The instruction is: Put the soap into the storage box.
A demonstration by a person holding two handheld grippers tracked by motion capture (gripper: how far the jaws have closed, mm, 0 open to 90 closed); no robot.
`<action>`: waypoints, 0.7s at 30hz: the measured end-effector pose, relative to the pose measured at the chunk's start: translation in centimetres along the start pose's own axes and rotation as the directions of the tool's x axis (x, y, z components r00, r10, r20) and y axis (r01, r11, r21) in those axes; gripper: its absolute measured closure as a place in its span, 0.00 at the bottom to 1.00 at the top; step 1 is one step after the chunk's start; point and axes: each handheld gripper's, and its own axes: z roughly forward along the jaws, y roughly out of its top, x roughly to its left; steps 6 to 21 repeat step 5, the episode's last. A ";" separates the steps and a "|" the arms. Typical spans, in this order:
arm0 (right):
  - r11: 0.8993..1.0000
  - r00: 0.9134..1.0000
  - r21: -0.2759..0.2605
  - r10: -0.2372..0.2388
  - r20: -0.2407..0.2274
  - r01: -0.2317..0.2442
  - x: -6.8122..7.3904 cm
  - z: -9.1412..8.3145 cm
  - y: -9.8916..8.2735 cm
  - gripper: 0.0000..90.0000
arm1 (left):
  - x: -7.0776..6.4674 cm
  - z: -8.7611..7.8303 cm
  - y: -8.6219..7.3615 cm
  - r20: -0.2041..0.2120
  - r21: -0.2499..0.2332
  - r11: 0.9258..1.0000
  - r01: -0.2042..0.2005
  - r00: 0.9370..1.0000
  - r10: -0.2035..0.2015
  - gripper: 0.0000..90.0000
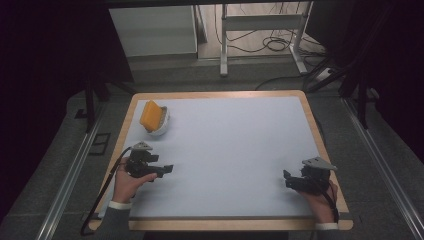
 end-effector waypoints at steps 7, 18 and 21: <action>1.000 1.000 -0.007 -0.007 -0.005 0.007 0.0 0.0 0.0 0.06 | -0.2 0.0 0.1 -0.020 -0.035 0.999 -0.009 1.000 0.009 0.21; 1.000 1.000 -0.007 -0.007 -0.005 0.007 0.0 0.0 0.0 0.06 | -0.2 0.0 0.1 -0.020 -0.035 0.999 -0.009 1.000 0.009 0.21; 1.000 1.000 -0.007 -0.007 -0.005 0.007 0.0 0.0 0.0 0.06 | -0.2 0.0 0.1 -0.020 -0.035 0.999 -0.009 1.000 0.009 0.21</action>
